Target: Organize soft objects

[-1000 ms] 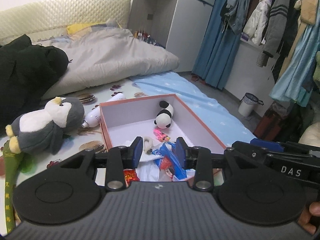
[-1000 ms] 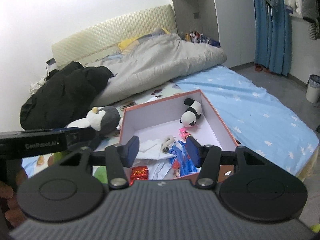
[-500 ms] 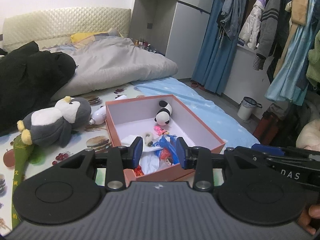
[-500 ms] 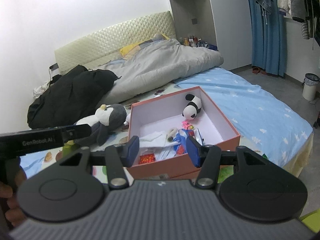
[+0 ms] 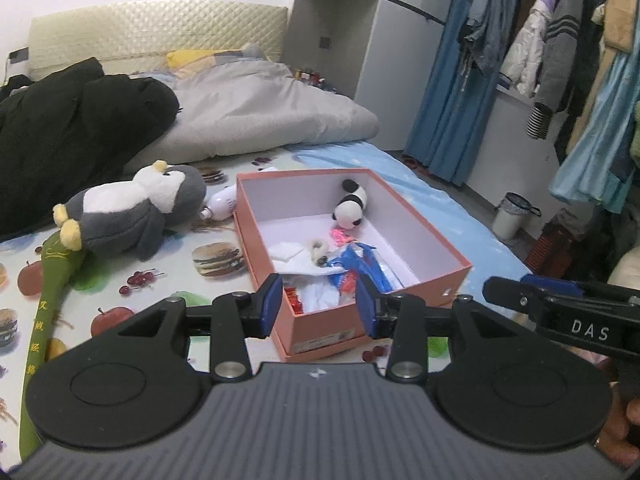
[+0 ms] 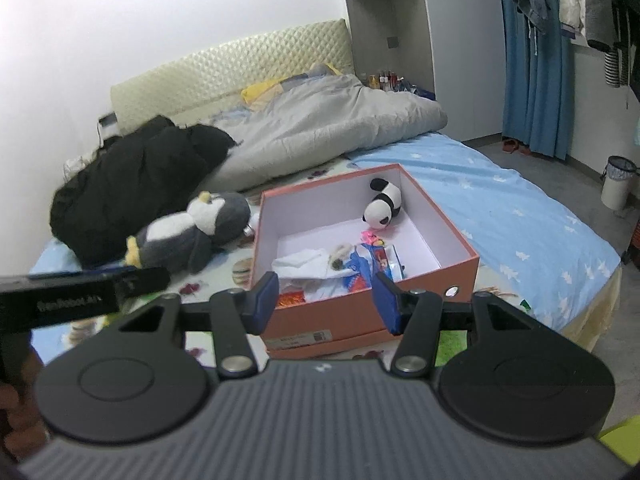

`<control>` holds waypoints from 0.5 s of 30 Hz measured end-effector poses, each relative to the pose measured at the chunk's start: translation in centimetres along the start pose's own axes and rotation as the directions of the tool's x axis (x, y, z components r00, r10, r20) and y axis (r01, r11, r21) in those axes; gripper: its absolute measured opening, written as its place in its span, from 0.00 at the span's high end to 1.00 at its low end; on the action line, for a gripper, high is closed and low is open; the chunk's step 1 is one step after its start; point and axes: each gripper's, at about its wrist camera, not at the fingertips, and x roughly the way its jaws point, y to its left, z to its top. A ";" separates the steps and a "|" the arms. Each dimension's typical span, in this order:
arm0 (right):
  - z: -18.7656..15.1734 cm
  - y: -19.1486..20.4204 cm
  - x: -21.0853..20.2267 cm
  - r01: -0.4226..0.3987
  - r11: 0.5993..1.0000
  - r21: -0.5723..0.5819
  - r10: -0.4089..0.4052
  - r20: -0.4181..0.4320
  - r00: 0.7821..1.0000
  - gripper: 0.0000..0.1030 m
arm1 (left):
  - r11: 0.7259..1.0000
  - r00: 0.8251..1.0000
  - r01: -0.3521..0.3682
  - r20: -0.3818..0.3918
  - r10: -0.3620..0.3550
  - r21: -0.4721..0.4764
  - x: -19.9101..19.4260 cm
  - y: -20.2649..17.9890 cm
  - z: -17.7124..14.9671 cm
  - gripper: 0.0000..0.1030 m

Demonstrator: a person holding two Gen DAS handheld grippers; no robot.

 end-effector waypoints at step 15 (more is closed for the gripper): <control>-0.1 -0.6 0.7 0.008 1.000 -0.003 -0.008 0.000 1.000 0.35 | 1.000 1.000 -0.006 -0.012 0.006 0.000 2.0 0.4 0.1 0.44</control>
